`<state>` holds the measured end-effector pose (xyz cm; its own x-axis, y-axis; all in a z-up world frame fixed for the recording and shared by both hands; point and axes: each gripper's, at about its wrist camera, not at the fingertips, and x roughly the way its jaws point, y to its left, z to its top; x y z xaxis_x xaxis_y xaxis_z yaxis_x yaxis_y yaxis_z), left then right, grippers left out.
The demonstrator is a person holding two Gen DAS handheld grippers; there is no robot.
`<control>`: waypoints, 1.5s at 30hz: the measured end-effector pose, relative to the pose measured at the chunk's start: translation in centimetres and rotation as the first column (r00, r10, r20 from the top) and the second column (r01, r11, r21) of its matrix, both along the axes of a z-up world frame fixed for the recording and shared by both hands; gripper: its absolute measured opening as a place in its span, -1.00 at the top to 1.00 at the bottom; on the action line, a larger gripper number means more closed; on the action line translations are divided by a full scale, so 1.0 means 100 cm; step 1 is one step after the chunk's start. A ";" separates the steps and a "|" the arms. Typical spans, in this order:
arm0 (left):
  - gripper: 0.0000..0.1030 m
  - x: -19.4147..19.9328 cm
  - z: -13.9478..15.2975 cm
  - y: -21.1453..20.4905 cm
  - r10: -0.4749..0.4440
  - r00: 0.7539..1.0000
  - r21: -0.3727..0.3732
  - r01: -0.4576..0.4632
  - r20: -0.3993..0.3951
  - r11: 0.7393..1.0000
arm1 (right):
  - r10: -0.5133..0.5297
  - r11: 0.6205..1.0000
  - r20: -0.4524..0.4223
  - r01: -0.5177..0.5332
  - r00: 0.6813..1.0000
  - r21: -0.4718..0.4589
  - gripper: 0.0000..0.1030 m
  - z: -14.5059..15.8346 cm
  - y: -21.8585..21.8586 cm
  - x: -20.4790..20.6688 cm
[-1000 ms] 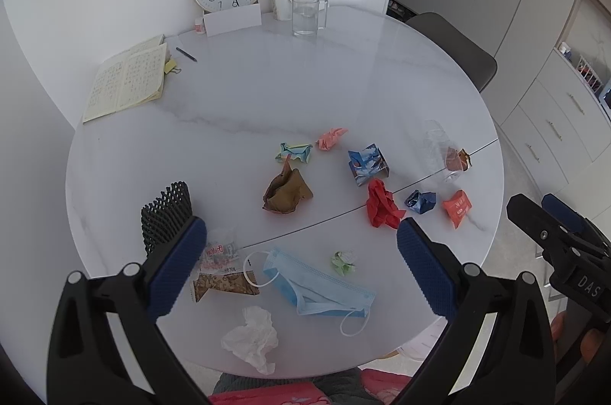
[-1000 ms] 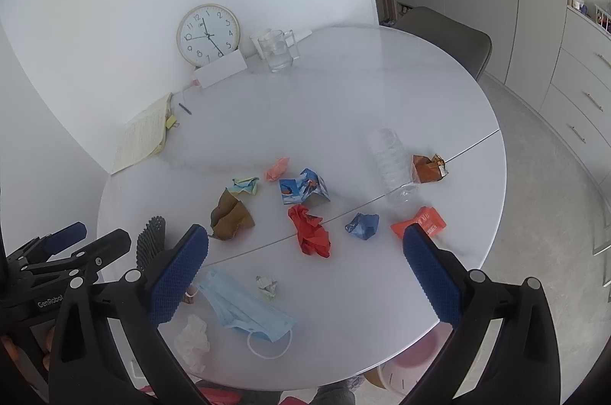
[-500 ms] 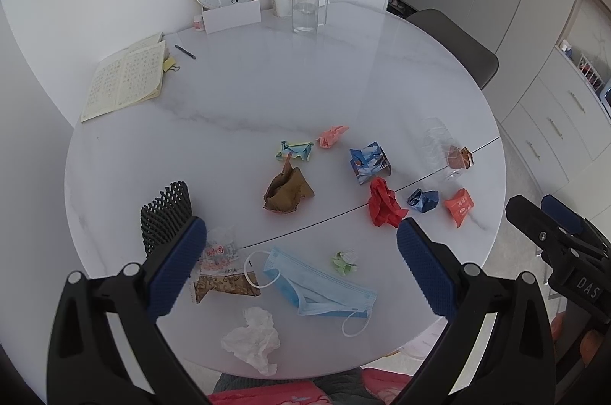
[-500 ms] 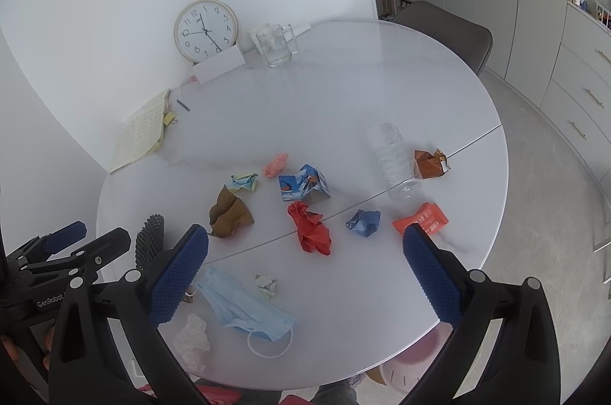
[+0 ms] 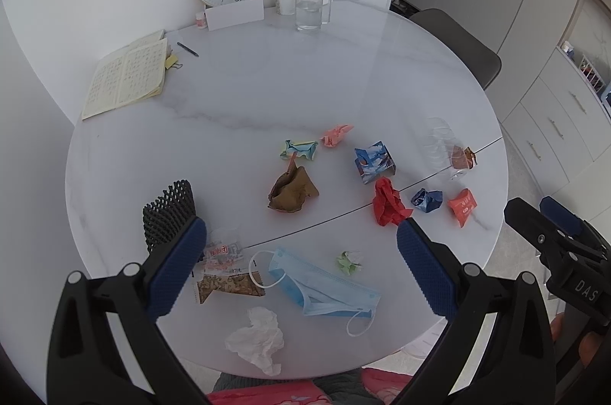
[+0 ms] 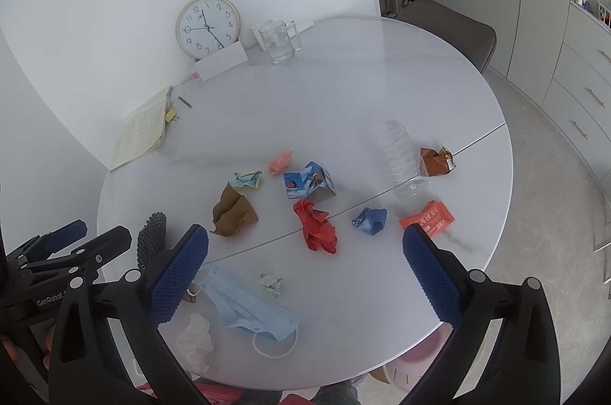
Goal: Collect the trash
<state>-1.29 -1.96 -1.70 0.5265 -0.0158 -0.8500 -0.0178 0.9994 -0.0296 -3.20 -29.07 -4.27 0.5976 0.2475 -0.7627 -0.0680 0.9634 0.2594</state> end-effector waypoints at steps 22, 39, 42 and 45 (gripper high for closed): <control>-0.85 0.000 -0.001 0.006 0.003 1.000 -0.005 -0.003 -0.005 1.000 | 0.001 1.000 -0.003 -0.001 1.000 -0.001 -0.96 0.000 0.000 0.001; -0.85 -0.004 -0.006 0.014 -0.019 1.000 -0.010 0.019 0.007 1.000 | 0.038 0.999 0.053 -0.037 0.998 -0.015 -0.96 -0.006 0.003 -0.011; -0.85 -0.008 -0.011 0.021 -0.032 0.999 -0.008 0.032 0.023 0.999 | 0.056 0.998 0.050 -0.057 0.997 0.034 -0.96 -0.015 0.004 -0.014; -0.85 -0.014 -0.019 0.031 -0.042 0.999 -0.021 0.043 0.022 0.999 | 0.077 0.996 0.050 -0.080 0.996 0.044 -0.96 -0.027 0.008 -0.018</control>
<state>-2.68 1.16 -3.59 0.5431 -0.0562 -0.8378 0.0254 0.9984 -0.0505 -5.04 -28.32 -7.01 0.6105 0.3289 -0.7204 -0.1564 0.9418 0.2975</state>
